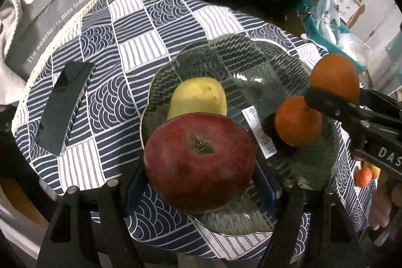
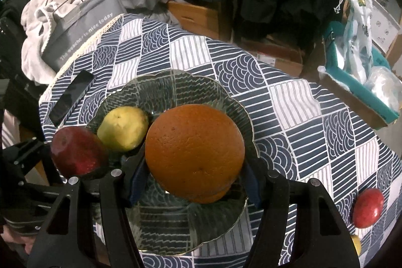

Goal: Organize fruits
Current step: 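Lower the apple and orange onto the glass plate and open both grippers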

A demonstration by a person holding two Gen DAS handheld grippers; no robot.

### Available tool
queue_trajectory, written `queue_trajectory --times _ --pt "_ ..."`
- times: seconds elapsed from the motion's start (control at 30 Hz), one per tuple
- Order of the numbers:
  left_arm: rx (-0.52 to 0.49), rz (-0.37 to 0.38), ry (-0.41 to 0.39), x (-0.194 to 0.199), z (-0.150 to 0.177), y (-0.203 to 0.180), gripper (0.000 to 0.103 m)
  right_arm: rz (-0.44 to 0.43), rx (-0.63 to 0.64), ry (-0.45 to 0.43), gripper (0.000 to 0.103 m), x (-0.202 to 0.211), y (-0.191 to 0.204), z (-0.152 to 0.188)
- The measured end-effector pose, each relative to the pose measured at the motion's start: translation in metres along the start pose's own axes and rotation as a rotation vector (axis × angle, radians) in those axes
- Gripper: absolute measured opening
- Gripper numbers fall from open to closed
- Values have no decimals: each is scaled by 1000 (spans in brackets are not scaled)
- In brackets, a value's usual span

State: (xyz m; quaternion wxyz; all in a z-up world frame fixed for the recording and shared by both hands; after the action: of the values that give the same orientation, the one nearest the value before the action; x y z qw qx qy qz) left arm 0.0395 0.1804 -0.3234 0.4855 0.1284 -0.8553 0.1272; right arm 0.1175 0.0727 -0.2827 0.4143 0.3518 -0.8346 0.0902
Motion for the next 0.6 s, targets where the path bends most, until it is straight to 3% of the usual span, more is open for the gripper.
queue_trajectory --times 0.6 --pt "-18 -32 24 -6 4 4 77 -20 -15 52 67 -15 2 12"
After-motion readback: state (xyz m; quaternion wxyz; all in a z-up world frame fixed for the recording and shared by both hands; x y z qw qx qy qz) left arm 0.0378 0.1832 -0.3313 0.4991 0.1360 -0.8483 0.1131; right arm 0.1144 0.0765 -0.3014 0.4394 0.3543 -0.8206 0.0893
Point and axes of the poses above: each gripper's, at about its wrist camera, not at the fingertips, and x roughly against the way its jaws point, y to its left, z to its underside, the point moved 10 cm from there along -x, roughly the way its jaws point, and after that the axes turned 10 degrees about -y, right-handed, at the moved point
